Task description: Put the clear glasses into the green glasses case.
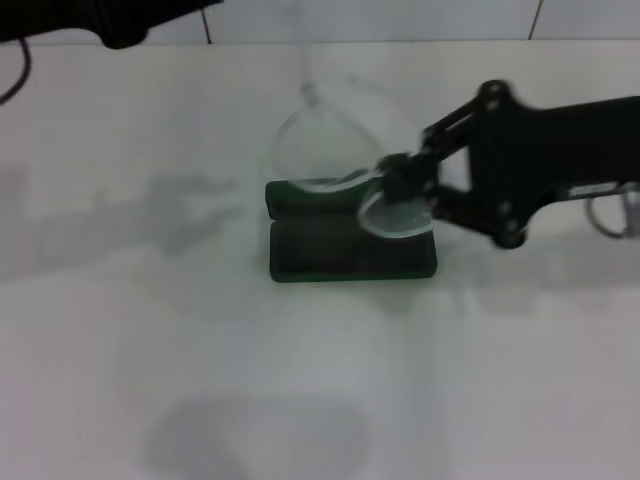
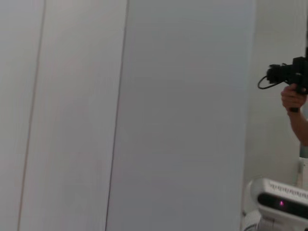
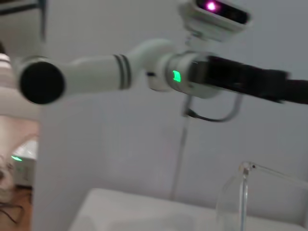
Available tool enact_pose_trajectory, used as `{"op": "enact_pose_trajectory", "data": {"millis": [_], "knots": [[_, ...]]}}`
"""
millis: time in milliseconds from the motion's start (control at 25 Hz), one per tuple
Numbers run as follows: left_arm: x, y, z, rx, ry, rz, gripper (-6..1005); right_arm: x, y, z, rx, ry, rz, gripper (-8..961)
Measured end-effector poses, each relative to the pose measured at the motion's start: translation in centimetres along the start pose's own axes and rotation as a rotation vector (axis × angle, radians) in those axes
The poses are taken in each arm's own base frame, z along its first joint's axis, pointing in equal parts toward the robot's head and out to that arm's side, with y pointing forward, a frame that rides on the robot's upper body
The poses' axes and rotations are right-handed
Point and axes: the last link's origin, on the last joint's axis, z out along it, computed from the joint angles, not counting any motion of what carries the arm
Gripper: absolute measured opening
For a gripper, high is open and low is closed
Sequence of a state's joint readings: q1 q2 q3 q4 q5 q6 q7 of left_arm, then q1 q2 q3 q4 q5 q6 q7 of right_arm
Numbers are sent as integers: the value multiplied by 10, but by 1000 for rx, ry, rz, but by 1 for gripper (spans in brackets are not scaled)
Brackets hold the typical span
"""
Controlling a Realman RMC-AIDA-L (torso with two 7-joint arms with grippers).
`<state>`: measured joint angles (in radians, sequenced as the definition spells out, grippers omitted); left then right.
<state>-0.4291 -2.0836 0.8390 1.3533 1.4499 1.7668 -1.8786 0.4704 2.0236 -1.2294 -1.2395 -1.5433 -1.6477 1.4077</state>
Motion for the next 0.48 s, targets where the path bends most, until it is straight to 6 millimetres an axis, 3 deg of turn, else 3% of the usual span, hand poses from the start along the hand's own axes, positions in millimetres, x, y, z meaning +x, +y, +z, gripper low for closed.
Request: {"op": "enact_pose_trajectory", "data": {"millis": [200,480], "knots": [[-5,-4,10,-31,3,2,314,0,0,21,-62,-79,-23,67],[-16,-7,14,-51,-28,15,244,-9,0,23,-67,-161,-72,66]]}}
